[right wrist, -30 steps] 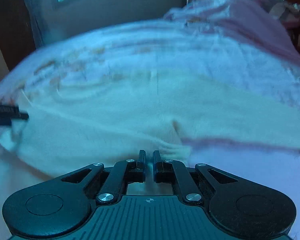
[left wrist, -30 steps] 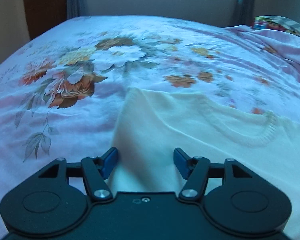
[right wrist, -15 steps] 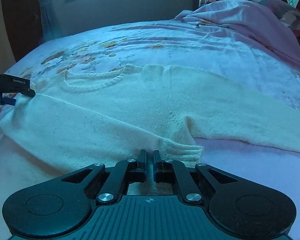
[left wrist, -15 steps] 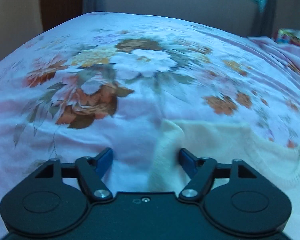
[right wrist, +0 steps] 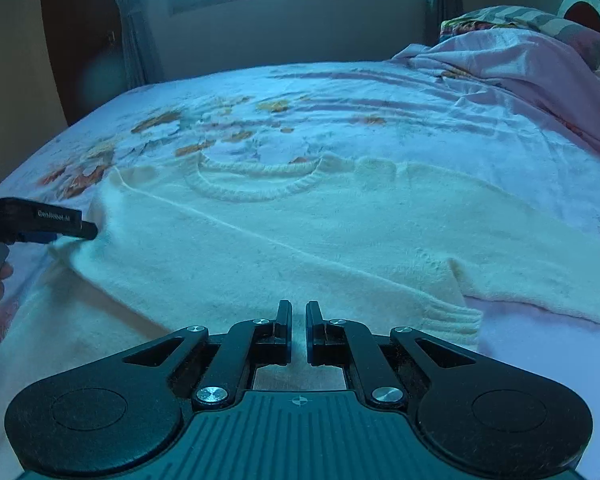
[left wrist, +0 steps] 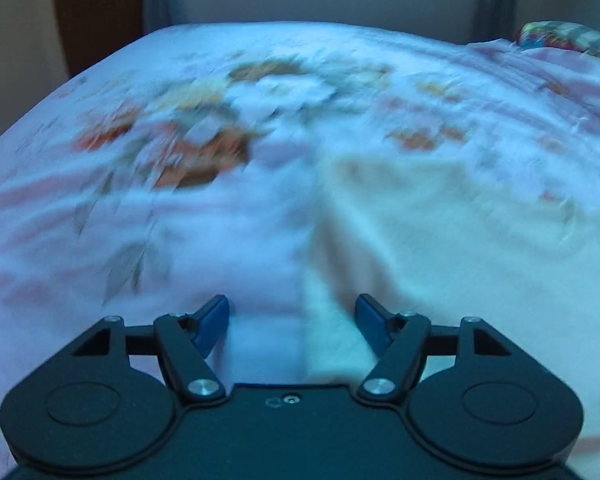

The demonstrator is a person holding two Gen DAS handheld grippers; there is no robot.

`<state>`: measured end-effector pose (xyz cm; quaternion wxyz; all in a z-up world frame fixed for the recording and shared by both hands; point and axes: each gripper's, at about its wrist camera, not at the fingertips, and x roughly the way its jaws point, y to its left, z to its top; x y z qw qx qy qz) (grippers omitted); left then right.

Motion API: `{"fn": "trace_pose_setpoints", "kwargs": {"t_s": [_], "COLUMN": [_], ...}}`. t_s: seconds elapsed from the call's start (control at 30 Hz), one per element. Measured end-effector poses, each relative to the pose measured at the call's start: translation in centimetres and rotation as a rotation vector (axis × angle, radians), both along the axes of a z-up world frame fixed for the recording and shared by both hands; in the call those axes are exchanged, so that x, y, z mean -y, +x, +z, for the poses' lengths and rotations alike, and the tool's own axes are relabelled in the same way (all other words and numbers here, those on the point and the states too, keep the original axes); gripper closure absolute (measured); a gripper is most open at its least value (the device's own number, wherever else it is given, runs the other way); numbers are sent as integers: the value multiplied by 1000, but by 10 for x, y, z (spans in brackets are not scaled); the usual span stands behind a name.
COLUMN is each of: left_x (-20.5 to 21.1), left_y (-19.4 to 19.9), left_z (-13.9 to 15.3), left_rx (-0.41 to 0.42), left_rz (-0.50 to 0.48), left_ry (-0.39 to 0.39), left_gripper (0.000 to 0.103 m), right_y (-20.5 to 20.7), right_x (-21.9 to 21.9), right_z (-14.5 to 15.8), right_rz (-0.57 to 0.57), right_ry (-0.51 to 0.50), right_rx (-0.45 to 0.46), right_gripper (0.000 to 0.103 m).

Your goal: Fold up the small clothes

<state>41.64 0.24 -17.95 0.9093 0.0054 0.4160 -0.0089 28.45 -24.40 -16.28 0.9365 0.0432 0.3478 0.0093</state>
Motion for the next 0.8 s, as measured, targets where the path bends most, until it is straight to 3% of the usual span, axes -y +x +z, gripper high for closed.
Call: {"fn": "trace_pose_setpoints", "kwargs": {"t_s": [0.17, 0.23, 0.37, 0.5, 0.6, 0.73, 0.8], "left_x": [-21, -27, -10, 1, -6, -11, -7], "left_y": [-22, -31, -55, -82, -82, -58, -55], "left_z": [4, 15, 28, 16, 4, 3, 3], "left_rx": [31, 54, 81, 70, 62, 62, 78], "left_rz": [40, 95, 4, -46, -8, 45, 26], "left_ry": [-12, -43, -43, 15, 7, -16, -15], "left_gripper": [33, 42, 41, 41, 35, 36, 36], "right_y": [-4, -7, 6, -3, -6, -7, -7], "right_x": [13, 14, 9, 9, 5, 0, -1], "right_z": [-3, 5, -8, 1, 0, -2, -2], "right_rz": [-31, -35, -16, -13, -4, -9, -13], "right_ry": [-2, 14, -3, 36, 27, 26, 32], "right_rx": [-18, 31, -54, -27, -30, -35, -35], "right_gripper": [99, 99, 99, 99, 99, 99, 99]}}
